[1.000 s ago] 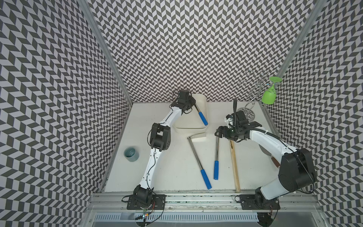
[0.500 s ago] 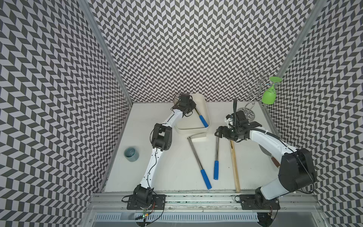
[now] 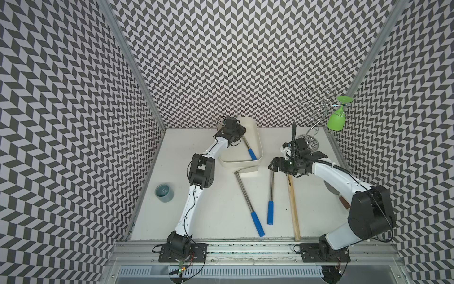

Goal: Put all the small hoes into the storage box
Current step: Place the hoe in the storage box.

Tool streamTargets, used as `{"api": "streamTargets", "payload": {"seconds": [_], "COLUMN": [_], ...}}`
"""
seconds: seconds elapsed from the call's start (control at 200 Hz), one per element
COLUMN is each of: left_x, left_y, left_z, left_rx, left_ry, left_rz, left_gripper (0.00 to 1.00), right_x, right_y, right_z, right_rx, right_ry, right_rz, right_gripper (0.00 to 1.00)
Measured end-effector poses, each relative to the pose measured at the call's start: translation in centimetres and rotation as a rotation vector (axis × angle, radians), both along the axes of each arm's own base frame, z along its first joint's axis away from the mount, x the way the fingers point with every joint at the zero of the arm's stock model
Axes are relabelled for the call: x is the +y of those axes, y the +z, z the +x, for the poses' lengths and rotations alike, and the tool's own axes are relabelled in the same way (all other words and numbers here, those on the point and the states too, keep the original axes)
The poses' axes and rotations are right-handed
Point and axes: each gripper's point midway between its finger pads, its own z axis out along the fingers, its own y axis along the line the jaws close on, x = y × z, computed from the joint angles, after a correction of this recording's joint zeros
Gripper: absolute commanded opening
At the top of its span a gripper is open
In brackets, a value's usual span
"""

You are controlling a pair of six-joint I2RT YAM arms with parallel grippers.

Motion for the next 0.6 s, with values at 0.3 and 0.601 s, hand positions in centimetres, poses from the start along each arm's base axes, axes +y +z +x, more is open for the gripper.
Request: {"api": "streamTargets", "payload": {"seconds": [0.3,0.601], "left_x": [-0.5,3.3], "left_y": [9.8,25.0], "left_z": [-0.8,-7.1], "left_rx": [-0.151,-0.395], "left_ry": [-0.045,-0.055], "left_rz": [-0.049,0.022], "left_gripper": [0.62,0.58], "right_x": [-0.2,1.7], "right_y": [0.0,2.3], "right_z": [0.0,0.4], "right_rx": [0.0,-0.083], "right_ry": [-0.005,0.053], "right_rz": [-0.01,-0.063], "right_gripper": [0.85,0.83]}}
